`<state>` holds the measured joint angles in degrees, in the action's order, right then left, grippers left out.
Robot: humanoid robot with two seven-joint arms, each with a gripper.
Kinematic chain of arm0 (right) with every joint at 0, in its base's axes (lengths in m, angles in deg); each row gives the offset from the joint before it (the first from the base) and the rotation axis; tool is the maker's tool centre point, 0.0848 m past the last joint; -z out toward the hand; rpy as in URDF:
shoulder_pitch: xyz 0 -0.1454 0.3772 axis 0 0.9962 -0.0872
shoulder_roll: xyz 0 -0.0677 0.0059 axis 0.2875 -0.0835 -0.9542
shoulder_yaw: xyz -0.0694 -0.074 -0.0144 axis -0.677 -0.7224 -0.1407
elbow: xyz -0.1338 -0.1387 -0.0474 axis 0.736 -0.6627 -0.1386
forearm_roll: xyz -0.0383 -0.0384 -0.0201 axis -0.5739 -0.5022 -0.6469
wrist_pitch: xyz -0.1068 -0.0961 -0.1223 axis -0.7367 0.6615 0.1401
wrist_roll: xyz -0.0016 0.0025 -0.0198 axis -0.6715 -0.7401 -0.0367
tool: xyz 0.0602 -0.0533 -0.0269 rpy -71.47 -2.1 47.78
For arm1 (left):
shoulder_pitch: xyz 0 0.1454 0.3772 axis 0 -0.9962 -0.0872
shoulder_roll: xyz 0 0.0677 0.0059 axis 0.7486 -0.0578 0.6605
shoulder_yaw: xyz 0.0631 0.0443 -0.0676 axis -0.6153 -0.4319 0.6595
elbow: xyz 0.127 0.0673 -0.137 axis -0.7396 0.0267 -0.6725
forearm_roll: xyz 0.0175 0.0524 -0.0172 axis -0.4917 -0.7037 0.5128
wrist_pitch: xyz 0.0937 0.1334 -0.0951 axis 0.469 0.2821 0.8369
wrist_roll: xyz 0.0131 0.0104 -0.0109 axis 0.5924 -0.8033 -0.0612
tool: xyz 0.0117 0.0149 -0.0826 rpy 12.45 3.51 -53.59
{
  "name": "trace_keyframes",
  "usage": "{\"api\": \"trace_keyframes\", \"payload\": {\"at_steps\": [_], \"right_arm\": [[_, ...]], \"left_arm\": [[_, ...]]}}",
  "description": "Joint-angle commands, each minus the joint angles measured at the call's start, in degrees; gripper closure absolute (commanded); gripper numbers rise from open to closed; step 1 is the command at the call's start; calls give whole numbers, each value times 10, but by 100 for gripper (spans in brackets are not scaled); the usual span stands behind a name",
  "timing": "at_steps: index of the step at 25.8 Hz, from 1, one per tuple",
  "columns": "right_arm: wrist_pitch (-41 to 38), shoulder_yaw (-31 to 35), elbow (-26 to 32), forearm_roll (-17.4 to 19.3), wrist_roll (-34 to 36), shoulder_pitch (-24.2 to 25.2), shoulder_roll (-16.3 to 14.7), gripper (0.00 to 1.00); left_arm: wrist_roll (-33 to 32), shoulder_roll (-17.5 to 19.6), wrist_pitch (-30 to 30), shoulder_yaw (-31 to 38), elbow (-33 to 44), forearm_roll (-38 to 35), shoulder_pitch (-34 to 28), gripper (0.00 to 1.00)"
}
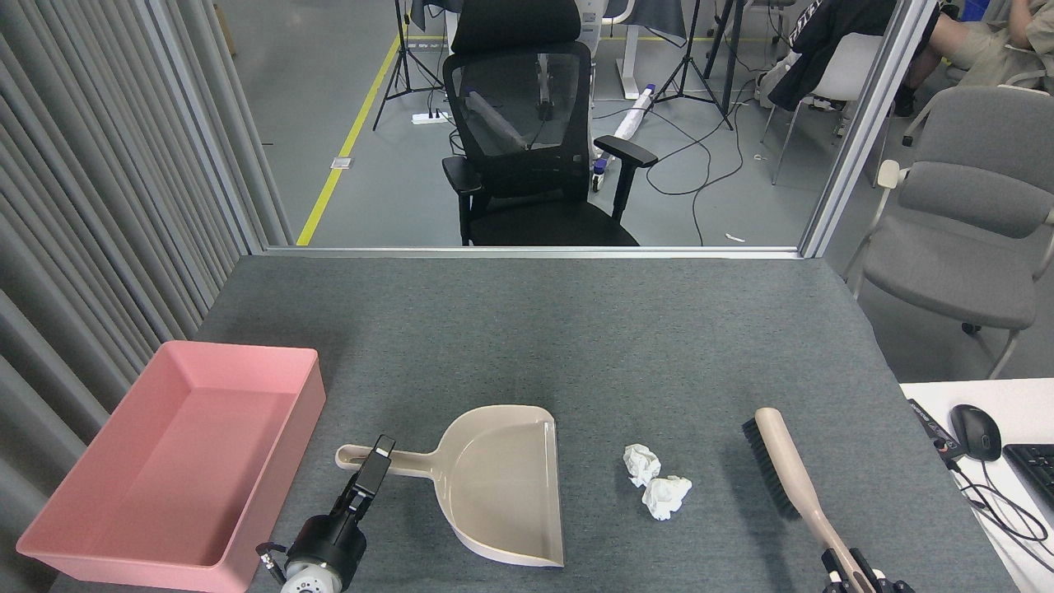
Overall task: Sweep and dump garbage into bin
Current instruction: 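Hold the dustpan with the left gripper and lift the brush with the right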
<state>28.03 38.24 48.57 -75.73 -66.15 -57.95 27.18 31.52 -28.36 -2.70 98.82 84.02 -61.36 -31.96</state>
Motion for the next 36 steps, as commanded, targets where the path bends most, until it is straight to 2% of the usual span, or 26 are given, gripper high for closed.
{"api": "trace_keyframes", "payload": {"at_steps": [1,6,8,14,36], "right_arm": [[0,1,0,0,2,0,0,97],[0,1,0,0,2,1,0,96],[0,1,0,1,2,1,0,96],[1,1,0,1,2,1,1,96],[-17,-2,6,1,11,14,18,96]], "left_arm": [[-4,1,0,0,-14,-1,10,22],[-49,0,-2,1,-15,0,10,26],[-52,0,-6,3,-14,0,10,37],[-55,0,-8,8,-12,5,13,56],[-63,-1,-10,21,-14,21,16,77]]}}
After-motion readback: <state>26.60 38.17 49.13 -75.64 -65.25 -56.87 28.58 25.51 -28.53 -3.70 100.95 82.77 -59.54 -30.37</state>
